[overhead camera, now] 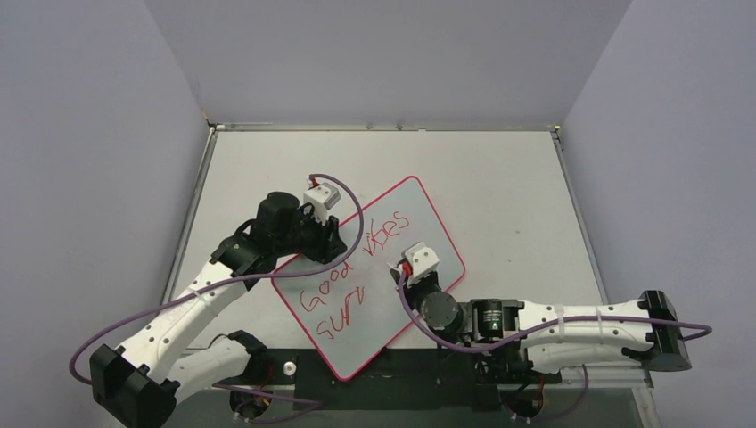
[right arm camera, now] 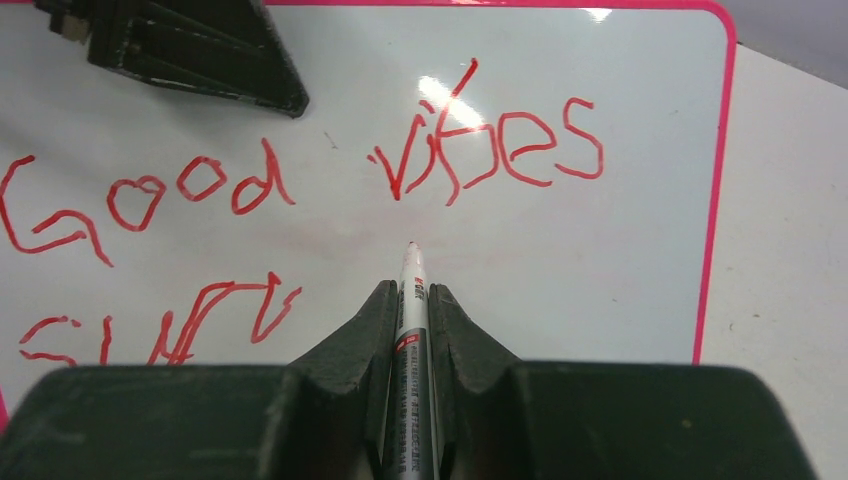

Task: Write a sentence on the whiteboard
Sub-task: Write a sentence on the whiteboard stand.

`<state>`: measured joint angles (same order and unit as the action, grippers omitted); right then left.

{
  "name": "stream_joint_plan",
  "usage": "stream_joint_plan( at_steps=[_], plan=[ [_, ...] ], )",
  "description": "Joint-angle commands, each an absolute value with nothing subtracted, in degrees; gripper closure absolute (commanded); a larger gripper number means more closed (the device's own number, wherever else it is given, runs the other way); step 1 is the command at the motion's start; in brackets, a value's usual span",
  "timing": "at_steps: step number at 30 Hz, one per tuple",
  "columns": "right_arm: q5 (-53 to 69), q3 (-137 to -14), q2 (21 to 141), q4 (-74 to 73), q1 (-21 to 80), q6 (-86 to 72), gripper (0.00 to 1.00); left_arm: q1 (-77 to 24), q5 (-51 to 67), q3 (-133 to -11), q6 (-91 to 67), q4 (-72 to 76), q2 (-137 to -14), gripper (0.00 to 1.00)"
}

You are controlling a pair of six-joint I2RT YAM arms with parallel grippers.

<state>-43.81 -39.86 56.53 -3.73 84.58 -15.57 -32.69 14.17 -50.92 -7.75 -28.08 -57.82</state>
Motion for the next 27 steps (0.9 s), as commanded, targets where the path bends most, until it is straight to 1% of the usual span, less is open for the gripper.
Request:
stream_joint_plan(
  at_steps=[1, 9, 12, 18, 22, 27],
  plan=[
    [-44.5, -41.2, 53.8, -7.2, 82.5, -16.3, 1.00, -32.8, 10.2, -52.2, -4.7, -27.1, -55.7, 1.00],
    [-41.2, -38.9, 48.3, -8.8, 80.0, -19.8, 1.00, -33.0, 10.4, -52.2, -4.7, -27.3, -55.2, 1.00],
    [-40.6, -38.1, 48.3, -9.1, 79.1, -21.0, 1.00, -33.0, 10.3, -52.2, -4.7, -26.9, -54.5, 1.00],
    [-39.0, -35.5, 47.6, -5.6, 79.1, -20.8, 1.00, -33.1, 10.5, -52.2, -4.7, -27.2, -55.0, 1.00],
    [-35.3, -32.9, 47.0, -1.5, 79.1, -20.1, 1.00, -33.1, 10.1, -52.2, -4.6, -27.3, -54.8, 1.00],
    [-33.5, -32.7, 47.2, 0.3, 79.1, -17.6, 1.00, -33.2, 10.6, -52.1, -4.6, -27.0, -54.7, 1.00]
  ],
)
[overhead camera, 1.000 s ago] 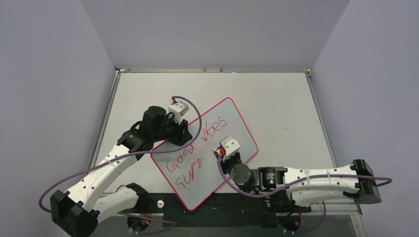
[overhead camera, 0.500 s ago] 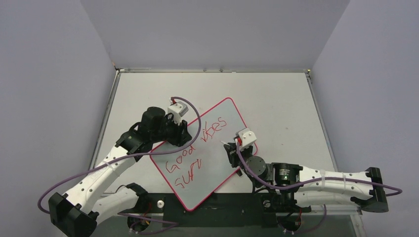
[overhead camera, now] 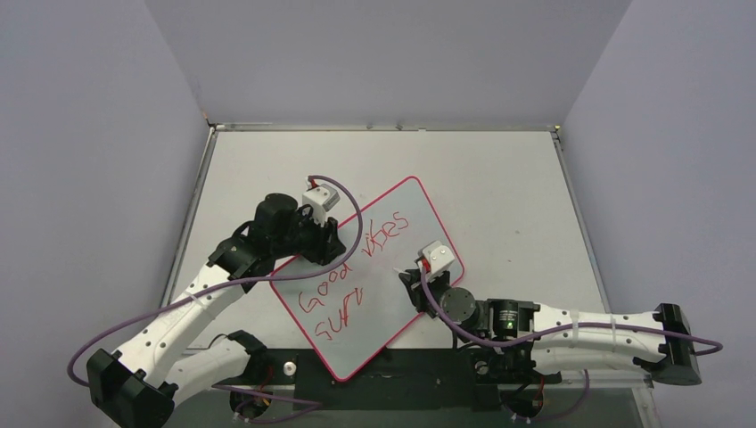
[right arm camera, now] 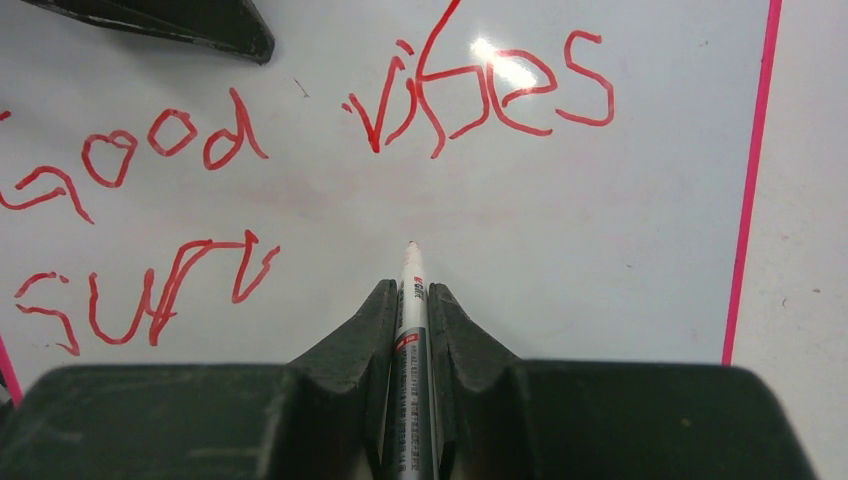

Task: Write a sentence on the whiteboard
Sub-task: Write a sentence on the whiteboard stand.

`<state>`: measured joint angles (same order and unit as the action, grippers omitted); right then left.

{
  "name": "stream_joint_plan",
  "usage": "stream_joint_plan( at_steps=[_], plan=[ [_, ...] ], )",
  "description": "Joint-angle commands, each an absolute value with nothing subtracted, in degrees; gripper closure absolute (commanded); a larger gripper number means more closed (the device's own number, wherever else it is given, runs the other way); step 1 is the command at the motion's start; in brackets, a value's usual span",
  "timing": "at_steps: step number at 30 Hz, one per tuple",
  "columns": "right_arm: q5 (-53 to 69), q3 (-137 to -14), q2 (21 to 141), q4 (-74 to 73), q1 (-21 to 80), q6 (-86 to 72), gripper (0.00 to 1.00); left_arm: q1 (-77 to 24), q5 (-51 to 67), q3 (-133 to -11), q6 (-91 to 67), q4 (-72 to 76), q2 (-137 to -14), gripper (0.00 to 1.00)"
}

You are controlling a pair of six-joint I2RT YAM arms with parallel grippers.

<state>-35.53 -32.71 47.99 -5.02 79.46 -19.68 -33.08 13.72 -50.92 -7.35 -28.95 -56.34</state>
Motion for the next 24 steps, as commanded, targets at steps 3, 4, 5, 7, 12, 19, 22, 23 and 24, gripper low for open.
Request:
stream_joint_plan(
  at_steps=[3, 4, 5, 7, 12, 19, 22, 23, 24],
  plan=[
    [-33.3, -32.2, 46.6, 3.5, 79.1, -16.1, 1.00, -33.2, 11.9, -52.3, -4.8, -27.0, -55.4, 1.00],
    [-32.8, -31.9, 46.5, 4.2, 79.1, -15.7, 1.00, -33.2, 12.3, -52.4, -4.8, -27.0, -55.5, 1.00],
    [-32.4, -31.6, 46.3, 5.2, 79.1, -15.5, 1.00, -33.2, 12.4, -52.3, -4.8, -26.9, -55.5, 1.00],
    [-32.3, -31.6, 46.5, 5.4, 79.1, -15.0, 1.00, -33.2, 12.3, -52.2, -4.8, -26.8, -55.0, 1.00],
    [-32.4, -31.1, 45.5, 6.2, 79.1, -14.7, 1.00, -33.2, 12.1, -52.2, -4.8, -26.8, -55.0, 1.00],
    [-32.5, -27.1, 44.6, 10.5, 79.1, -15.1, 1.00, -33.2, 11.4, -52.3, -4.8, -27.0, -54.3, 1.00],
    [-32.9, -27.3, 44.8, 10.9, 79.1, -15.4, 1.00, -33.2, 11.7, -52.3, -4.8, -27.1, -54.3, 1.00],
    [-32.7, -27.4, 44.8, 10.9, 79.0, -15.4, 1.00, -33.2, 11.9, -52.3, -4.8, -27.2, -54.3, 1.00],
    [-32.4, -27.9, 44.8, 10.9, 79.0, -14.9, 1.00, -33.2, 11.9, -52.4, -4.8, -27.1, -54.2, 1.00]
  ],
)
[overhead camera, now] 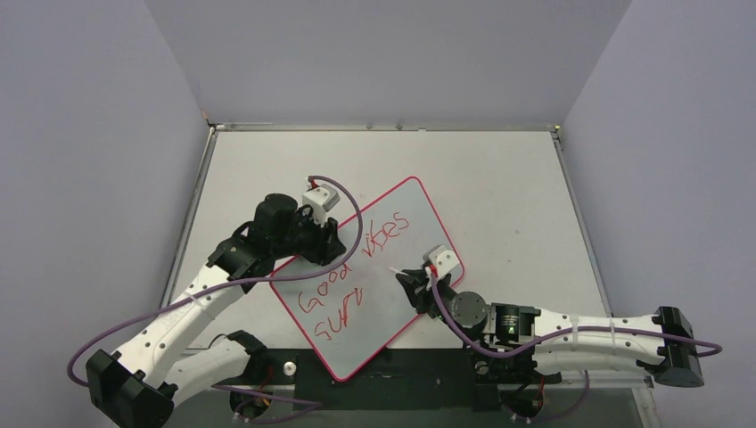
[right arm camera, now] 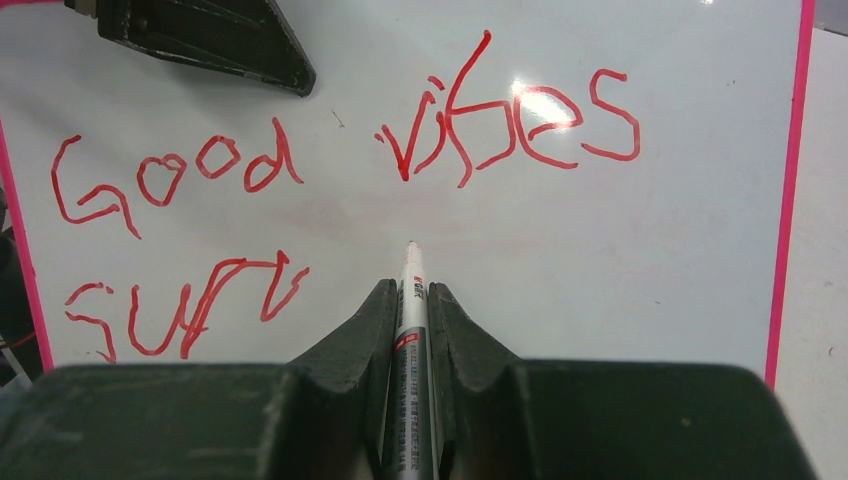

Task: Write a sentence on the whiteboard
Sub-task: Write a sentence on the whiteboard stand.

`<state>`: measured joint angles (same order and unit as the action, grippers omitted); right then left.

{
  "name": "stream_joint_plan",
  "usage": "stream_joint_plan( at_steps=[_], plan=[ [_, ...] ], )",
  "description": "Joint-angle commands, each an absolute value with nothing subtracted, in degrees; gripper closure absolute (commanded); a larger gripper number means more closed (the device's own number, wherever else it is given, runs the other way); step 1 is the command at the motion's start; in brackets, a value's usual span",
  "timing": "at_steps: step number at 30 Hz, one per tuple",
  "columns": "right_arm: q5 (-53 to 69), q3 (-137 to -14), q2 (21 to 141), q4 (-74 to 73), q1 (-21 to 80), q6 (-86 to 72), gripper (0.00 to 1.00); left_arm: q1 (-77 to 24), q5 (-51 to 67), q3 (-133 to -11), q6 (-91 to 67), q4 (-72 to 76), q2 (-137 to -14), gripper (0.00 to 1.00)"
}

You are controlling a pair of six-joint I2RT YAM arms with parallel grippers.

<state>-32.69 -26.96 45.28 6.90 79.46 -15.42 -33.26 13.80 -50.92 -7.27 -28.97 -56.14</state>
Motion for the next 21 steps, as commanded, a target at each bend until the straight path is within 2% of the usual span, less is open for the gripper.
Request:
stream_joint_plan(
  at_steps=[1, 12, 17, 21],
  plan=[
    [-32.3, -28.0, 44.9, 10.8, 79.1, -14.7, 1.00, -33.2, 12.0, -52.4, -4.8, -27.1, -54.2, 1.00],
    [-43.4, -33.4, 50.5, 6.7, 79.2, -24.8, 1.00, -33.2, 12.4, -52.4, -4.8, -26.9, -53.0, 1.00],
    [-34.4, -31.3, 50.4, 9.6, 79.6, -17.0, 1.00, -33.2, 12.3, -52.3, -4.8, -26.8, -52.9, 1.00],
    [-32.8, -30.5, 49.9, 10.7, 79.8, -16.1, 1.00, -33.2, 11.9, -52.3, -4.8, -26.9, -53.2, 1.00]
  ],
)
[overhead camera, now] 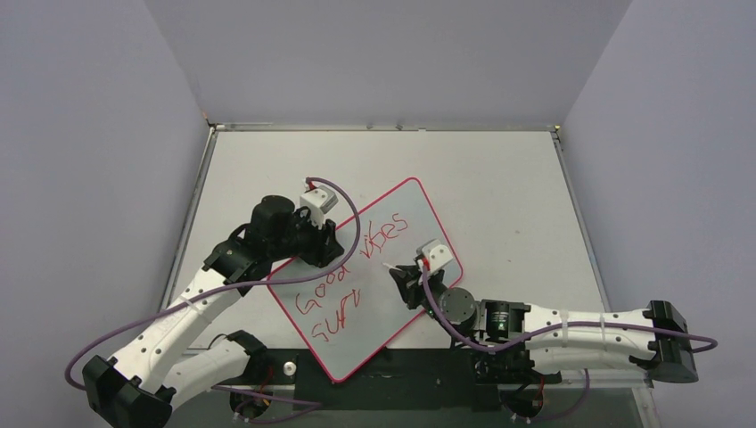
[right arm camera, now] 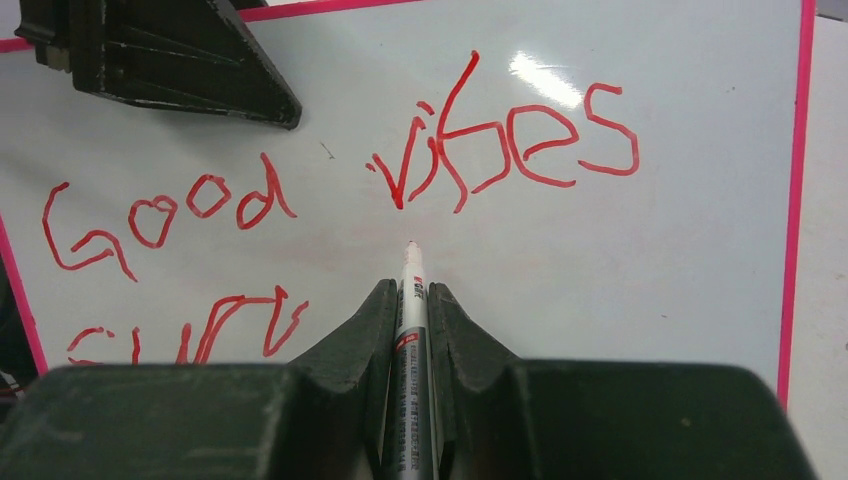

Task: Write a sentence on the whiteboard
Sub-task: Write a sentence on the whiteboard stand.

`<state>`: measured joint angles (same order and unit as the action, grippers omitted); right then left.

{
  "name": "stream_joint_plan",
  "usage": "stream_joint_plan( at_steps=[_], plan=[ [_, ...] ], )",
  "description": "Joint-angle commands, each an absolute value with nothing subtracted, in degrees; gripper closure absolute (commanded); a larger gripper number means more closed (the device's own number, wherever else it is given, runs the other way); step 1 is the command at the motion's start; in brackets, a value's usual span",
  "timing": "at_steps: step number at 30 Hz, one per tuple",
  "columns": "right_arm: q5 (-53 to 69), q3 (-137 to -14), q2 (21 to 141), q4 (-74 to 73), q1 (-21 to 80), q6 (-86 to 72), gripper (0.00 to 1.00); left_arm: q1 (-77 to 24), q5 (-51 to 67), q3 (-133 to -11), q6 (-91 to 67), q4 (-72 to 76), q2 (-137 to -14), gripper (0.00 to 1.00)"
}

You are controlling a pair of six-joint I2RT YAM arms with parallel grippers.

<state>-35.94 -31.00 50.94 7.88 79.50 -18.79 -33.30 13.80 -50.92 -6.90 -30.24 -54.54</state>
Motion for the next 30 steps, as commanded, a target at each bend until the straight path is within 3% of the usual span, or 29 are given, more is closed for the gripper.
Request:
stream_joint_plan(
  at_steps=[1, 13, 30],
  plan=[
    [-32.9, -30.8, 50.0, 10.0, 79.8, -16.0, 1.00, -33.2, 11.8, -52.3, -4.8, -26.9, -53.2, 1.00],
    [-35.8, -31.2, 55.9, 10.6, 86.2, -14.8, 1.00, -33.2, 11.1, -52.2, -4.7, -27.0, -53.7, 1.00],
    [-36.1, -32.8, 62.9, 12.4, 85.8, -14.8, 1.00, -33.2, 10.8, -52.2, -4.7, -27.0, -53.9, 1.00]
  ],
)
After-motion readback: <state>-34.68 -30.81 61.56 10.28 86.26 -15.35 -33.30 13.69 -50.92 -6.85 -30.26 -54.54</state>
